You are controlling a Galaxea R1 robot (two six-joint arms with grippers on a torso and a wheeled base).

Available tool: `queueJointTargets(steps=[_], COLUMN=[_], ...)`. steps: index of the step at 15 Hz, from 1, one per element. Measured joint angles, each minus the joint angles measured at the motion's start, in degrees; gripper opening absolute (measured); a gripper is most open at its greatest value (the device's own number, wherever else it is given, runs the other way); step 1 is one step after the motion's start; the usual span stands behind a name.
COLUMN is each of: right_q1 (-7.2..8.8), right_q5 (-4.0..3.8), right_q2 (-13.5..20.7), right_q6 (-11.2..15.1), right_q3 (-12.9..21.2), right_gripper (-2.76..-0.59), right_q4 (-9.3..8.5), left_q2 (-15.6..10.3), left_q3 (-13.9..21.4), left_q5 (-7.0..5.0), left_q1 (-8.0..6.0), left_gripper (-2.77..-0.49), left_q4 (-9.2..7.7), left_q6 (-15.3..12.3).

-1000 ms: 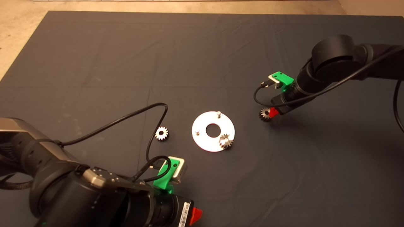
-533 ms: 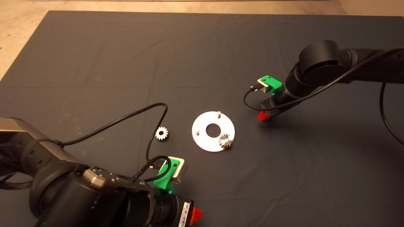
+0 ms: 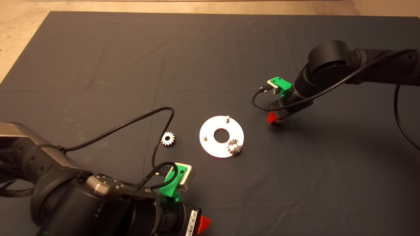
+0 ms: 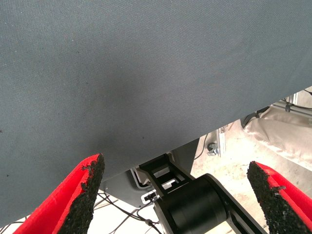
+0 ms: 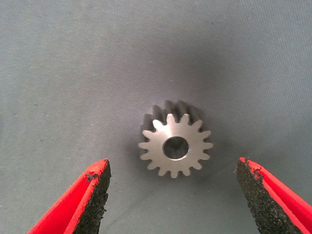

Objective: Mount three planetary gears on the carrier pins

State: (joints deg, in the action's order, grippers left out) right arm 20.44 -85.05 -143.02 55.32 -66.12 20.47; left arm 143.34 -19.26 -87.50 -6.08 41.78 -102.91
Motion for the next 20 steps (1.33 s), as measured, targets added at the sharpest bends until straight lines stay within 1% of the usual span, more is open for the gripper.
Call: queueJointTargets(steps=[3, 6, 10, 14, 16, 18, 19, 20], right_q1=[-0.94, -0.96, -2.08, -2.50, -2.50, -2.50, -2.50, -2.50], right_q5=[0.06, 0.18, 0.24, 0.22, 0.47, 1.56, 1.76, 1.76], right_q2=[0.0, 0.0, 0.0, 0.0, 0.0, 0.0, 0.0, 0.0], right_q6=[0.0, 0.0, 0.0, 0.0, -0.2, -0.9, -0.9, -0.9], right_q3=[-1.0, -1.4, -2.3, -2.9, -2.9, -2.9, -2.9, -2.9], right_gripper=[-1.47, -1.47, -1.47, -1.47, -1.49, -1.51, -1.62, -1.67], right_q4=[0.00, 0.00, 0.00, 0.00, 0.00, 0.00, 0.00, 0.00], left_q2=[0.0, 0.0, 0.0, 0.0, 0.0, 0.0, 0.0, 0.0], left_q3=[0.0, 0.0, 0.0, 0.0, 0.0, 0.0, 0.0, 0.0], left_q5=[0.00, 0.00, 0.00, 0.00, 0.00, 0.00, 0.00, 0.00], left_q1=[0.00, 0.00, 0.00, 0.00, 0.00, 0.00, 0.00, 0.00], left_gripper=[-1.18, -1.18, -1.18, -1.18, -1.18, -1.18, -1.18, -1.18], left_q4=[0.00, 0.00, 0.00, 0.00, 0.00, 0.00, 0.00, 0.00], left_q6=[0.0, 0.0, 0.0, 0.0, 0.0, 0.0, 0.0, 0.0])
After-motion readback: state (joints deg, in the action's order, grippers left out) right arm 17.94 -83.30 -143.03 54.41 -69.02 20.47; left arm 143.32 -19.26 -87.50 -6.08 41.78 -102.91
